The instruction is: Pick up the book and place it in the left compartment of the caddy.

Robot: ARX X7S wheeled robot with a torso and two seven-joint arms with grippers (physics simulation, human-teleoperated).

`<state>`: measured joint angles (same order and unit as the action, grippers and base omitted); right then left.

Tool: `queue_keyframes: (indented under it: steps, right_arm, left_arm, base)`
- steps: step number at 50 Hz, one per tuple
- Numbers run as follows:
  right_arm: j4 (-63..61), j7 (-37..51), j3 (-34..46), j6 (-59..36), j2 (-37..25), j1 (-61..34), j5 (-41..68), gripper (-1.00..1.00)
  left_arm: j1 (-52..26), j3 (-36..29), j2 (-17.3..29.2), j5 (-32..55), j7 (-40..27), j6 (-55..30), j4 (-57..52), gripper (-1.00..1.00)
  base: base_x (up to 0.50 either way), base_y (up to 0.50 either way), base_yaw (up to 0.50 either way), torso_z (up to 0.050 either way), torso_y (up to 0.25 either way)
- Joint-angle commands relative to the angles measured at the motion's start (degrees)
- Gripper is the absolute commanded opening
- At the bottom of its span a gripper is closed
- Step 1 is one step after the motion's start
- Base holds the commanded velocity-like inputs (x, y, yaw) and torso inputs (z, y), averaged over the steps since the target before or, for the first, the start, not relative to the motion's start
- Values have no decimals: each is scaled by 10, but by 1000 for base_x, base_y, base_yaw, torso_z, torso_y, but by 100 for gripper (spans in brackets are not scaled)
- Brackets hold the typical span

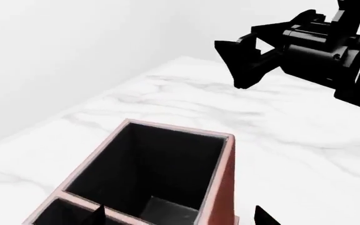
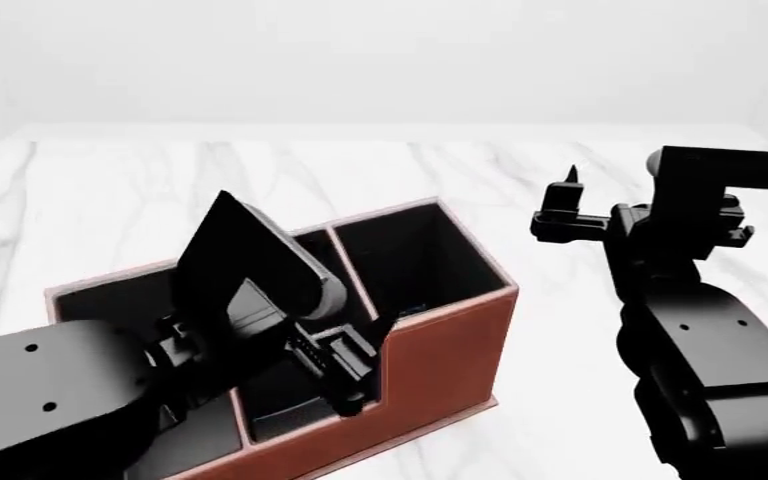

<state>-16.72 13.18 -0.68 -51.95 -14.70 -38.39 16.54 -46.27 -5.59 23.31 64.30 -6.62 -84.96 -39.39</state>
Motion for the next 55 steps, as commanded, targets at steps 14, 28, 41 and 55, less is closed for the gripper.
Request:
queue_keyframes:
  steps: [14, 28, 41, 55]
  right_arm:
    - [5, 3, 6, 1, -2, -3, 5, 100]
    - [8, 5, 5, 4, -3, -2, 8, 100]
    - [11, 5, 12, 10, -3, 1, 10, 100]
    - [17, 6, 12, 14, -4, 1, 13, 100]
  left_arm:
    - [-182, -161, 30, 454, -248, -9, 129, 100]
    - [-222, -246, 6, 492, -242, -5, 165, 100]
    - [-244, -313, -10, 500, -229, -11, 201, 100]
    - [-252, -349, -27, 441, -181, -25, 218, 100]
  base:
    - [0, 0, 0, 0, 0]
    - [0, 0, 0, 0, 0]
    - [0, 0, 0, 0, 0]
    - [0, 0, 0, 0, 0]
